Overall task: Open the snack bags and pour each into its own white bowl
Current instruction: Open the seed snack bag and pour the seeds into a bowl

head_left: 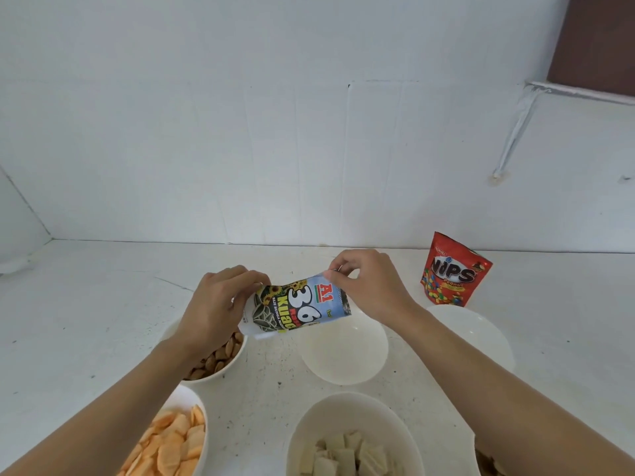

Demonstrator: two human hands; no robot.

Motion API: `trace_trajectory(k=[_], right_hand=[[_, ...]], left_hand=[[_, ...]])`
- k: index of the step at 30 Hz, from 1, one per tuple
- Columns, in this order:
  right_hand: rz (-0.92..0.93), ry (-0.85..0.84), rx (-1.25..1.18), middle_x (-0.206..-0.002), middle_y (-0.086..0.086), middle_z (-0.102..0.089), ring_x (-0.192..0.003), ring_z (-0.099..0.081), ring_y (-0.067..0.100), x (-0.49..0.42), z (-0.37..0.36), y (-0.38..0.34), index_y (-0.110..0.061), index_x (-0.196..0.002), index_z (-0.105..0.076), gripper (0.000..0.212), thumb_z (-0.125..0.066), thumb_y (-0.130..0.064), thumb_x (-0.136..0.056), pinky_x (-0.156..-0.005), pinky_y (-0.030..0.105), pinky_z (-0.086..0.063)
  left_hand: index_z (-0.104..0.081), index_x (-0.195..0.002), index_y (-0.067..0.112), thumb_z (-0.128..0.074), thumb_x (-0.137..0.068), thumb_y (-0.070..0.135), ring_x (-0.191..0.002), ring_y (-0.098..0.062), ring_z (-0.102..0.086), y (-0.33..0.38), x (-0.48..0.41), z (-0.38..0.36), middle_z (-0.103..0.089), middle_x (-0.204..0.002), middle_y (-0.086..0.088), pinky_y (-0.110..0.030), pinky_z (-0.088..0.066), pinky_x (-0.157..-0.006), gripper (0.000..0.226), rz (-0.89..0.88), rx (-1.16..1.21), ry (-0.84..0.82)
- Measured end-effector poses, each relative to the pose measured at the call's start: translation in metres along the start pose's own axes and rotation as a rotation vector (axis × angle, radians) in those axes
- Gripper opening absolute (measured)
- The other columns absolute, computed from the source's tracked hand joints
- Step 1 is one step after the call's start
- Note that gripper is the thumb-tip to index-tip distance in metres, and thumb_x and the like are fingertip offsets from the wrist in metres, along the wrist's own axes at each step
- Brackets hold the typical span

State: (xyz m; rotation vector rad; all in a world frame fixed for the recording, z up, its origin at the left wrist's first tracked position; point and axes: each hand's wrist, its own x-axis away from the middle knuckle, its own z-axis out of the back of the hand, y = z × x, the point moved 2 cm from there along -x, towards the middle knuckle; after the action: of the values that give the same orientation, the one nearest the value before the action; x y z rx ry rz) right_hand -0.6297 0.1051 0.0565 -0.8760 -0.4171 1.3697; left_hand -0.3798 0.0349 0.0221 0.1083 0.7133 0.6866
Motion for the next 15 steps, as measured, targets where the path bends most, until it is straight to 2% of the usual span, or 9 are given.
trace_trajectory(k=[2,6,10,15], right_hand=[[0.0,-0.004,0.003,-0.08,-0.008,-0.073,-0.078,-0.065,0.009,0.002,-0.001,0.007,-0.022,-0.081,-0.07,0.014,-0.069,-0.033,-0.089,-0.065,0.024,-0.043],[0.019,-0.034,-0.001,-0.079,-0.007,-0.073,-0.08,-0.066,0.009,0.006,-0.003,0.019,-0.02,-0.081,-0.071,0.014,-0.07,-0.032,-0.089,-0.075,0.029,-0.051],[0.027,-0.045,-0.015,-0.078,-0.003,-0.073,-0.078,-0.068,0.007,0.008,-0.006,0.027,-0.015,-0.083,-0.071,0.015,-0.07,-0.027,-0.09,-0.071,0.03,-0.055],[0.019,-0.044,0.002,-0.079,0.003,-0.074,-0.077,-0.069,0.013,0.011,-0.014,0.038,-0.016,-0.08,-0.066,0.017,-0.07,-0.027,-0.092,-0.068,0.035,-0.058]], left_hand=[[-0.072,-0.102,0.02,-0.05,-0.095,0.01,-0.072,-0.008,-0.059,0.004,-0.003,0.0,-0.068,-0.086,0.008,-0.026,-0.049,-0.06,0.025,-0.024,-0.019,-0.024],[-0.07,-0.102,0.025,-0.044,-0.097,0.018,-0.07,-0.008,-0.058,0.0,-0.004,-0.003,-0.066,-0.085,0.011,-0.036,-0.049,-0.06,0.028,-0.027,-0.061,-0.088],[-0.068,-0.104,0.03,-0.041,-0.096,0.019,-0.072,-0.011,-0.059,0.002,-0.005,-0.001,-0.066,-0.086,0.012,-0.041,-0.047,-0.066,0.031,-0.029,-0.135,-0.156],[-0.068,-0.106,0.031,-0.042,-0.096,0.018,-0.077,-0.014,-0.06,0.005,-0.01,0.001,-0.066,-0.088,0.012,-0.037,-0.04,-0.07,0.031,-0.035,-0.183,-0.194]])
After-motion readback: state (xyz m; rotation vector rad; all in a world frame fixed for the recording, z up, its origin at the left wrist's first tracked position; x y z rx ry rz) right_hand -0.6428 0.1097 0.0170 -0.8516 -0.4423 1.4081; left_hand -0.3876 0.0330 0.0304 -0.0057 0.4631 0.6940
